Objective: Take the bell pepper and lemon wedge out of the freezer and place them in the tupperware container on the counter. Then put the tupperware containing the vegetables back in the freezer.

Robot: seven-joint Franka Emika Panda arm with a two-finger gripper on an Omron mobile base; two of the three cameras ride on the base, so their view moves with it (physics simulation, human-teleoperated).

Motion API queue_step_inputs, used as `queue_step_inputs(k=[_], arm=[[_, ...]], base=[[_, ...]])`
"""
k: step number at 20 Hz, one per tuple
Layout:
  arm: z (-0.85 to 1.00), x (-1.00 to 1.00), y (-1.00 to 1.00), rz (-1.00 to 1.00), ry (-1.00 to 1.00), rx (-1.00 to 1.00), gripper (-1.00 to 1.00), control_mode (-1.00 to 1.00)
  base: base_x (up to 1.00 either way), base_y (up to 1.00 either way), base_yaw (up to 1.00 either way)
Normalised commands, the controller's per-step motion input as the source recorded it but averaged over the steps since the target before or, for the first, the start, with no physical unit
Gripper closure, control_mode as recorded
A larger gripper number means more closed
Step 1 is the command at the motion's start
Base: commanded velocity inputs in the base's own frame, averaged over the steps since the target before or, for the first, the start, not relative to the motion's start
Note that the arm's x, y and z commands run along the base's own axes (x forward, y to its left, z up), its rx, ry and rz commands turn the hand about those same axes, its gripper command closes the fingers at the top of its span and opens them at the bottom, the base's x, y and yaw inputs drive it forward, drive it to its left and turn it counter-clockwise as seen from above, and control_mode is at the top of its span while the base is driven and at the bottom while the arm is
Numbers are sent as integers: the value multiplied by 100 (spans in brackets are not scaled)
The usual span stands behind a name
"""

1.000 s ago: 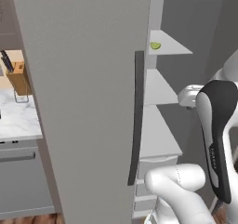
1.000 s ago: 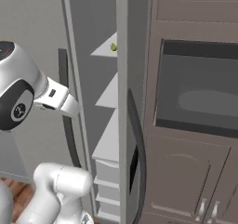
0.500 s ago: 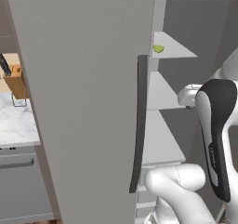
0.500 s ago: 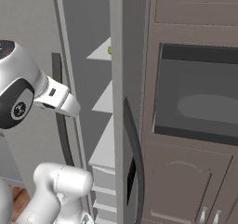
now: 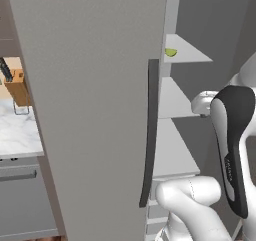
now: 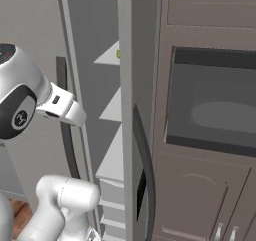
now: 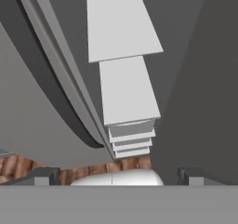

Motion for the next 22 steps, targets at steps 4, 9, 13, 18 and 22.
queue_step_inputs(k=[4, 9, 13, 18, 22], arm=[[0, 6, -1, 0, 0, 1, -100, -100], [9, 1, -14, 1, -2, 0, -100, -100], [14, 4, -14, 0, -3, 0, -100, -100], [8, 15, -6, -2, -7, 0, -100, -100], [0, 68, -1, -2, -6, 0, -100, -100]], base=[[2, -3, 0], [0, 0, 0], [0, 0, 0], [0, 0, 0], [0, 0, 0]])
